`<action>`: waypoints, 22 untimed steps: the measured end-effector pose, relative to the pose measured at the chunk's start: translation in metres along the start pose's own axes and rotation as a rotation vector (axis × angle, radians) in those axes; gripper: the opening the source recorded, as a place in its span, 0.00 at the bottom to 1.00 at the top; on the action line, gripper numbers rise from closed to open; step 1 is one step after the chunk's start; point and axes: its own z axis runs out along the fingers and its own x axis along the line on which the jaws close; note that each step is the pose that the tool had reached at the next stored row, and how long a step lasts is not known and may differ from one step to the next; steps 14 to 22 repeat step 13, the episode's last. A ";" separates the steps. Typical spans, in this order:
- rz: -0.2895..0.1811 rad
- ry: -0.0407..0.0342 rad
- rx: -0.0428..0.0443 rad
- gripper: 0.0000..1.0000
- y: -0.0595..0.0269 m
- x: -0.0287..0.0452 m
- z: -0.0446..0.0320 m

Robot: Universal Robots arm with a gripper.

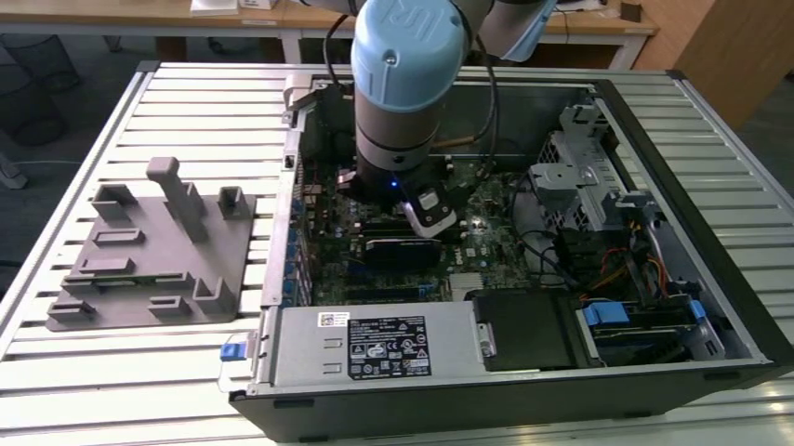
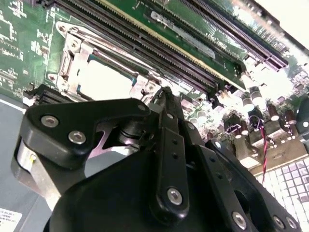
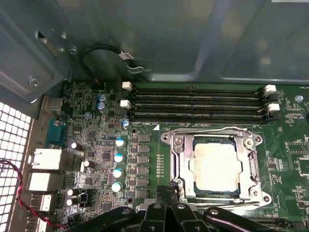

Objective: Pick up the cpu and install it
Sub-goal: 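Install the second cpu locking lever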

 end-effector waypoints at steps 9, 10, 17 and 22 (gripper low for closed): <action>0.000 0.0003 0.0002 0.11 0.0027 0.0001 -0.0081; 0.000 0.0002 0.0002 0.11 0.0030 0.0001 -0.0090; 0.000 0.0002 0.0002 0.11 0.0041 0.0001 -0.0120; 0.000 0.0002 0.0002 0.11 0.0041 0.0001 -0.0120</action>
